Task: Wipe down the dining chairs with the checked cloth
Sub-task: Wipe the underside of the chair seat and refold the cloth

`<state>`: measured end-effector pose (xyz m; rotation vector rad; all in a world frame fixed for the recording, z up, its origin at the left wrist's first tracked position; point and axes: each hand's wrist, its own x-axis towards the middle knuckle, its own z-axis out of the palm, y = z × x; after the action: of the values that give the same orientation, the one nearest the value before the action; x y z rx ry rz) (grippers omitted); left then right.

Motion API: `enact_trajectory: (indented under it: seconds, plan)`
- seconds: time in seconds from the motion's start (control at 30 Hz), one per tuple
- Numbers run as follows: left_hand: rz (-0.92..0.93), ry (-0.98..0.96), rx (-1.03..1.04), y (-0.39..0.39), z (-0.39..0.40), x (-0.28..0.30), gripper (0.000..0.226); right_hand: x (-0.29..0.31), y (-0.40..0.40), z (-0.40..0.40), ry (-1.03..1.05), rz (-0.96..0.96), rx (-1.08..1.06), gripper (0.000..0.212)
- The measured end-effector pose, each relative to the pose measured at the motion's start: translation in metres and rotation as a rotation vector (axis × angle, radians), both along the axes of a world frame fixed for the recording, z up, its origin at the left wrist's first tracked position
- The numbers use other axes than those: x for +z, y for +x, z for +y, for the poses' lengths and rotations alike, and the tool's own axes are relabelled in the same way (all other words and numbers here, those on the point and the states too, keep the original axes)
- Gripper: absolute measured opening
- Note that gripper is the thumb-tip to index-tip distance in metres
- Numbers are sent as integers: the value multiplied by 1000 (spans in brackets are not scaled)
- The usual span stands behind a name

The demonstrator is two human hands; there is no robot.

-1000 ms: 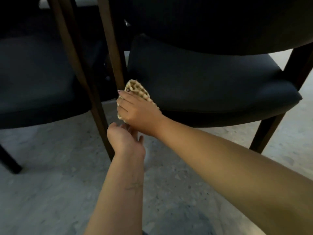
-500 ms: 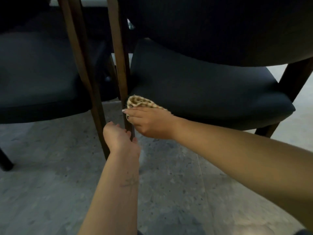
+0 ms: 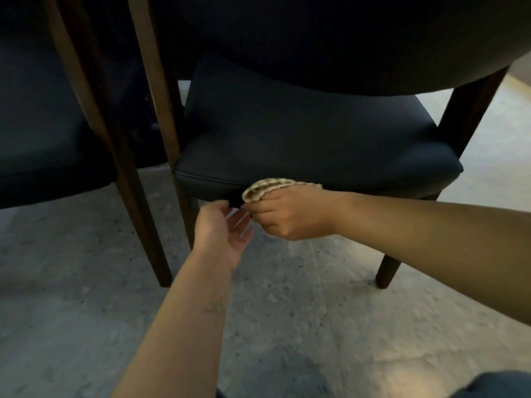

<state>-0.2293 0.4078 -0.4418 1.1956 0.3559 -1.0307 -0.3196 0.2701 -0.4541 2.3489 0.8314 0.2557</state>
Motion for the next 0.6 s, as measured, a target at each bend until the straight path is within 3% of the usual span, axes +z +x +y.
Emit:
enact_trajectory:
  seconds: [0.13,0.23,0.33,0.47,0.53,0.6]
  plan:
    - [-68,39,-61,-9,-10,-5,29,5,-35,-9,184,-9,-153,25]
    - [-77,14,-65,-13,-13,-7,27,-3,-88,-1,568,-169,-425,32]
    - [-86,-12,-123,-22,-15,-5,13,-4,-132,11,1060,-611,-758,36]
    - [-109,-25,-121,-28,-21,-4,10,19,-158,-18,1622,-1471,-1321,37]
    - [-111,-27,-129,-27,-22,-6,10,26,-161,-42,1895,-1585,-1552,22]
    - [-112,-41,-134,-27,-23,-8,9,29,-159,-58,2036,-1489,-1596,18]
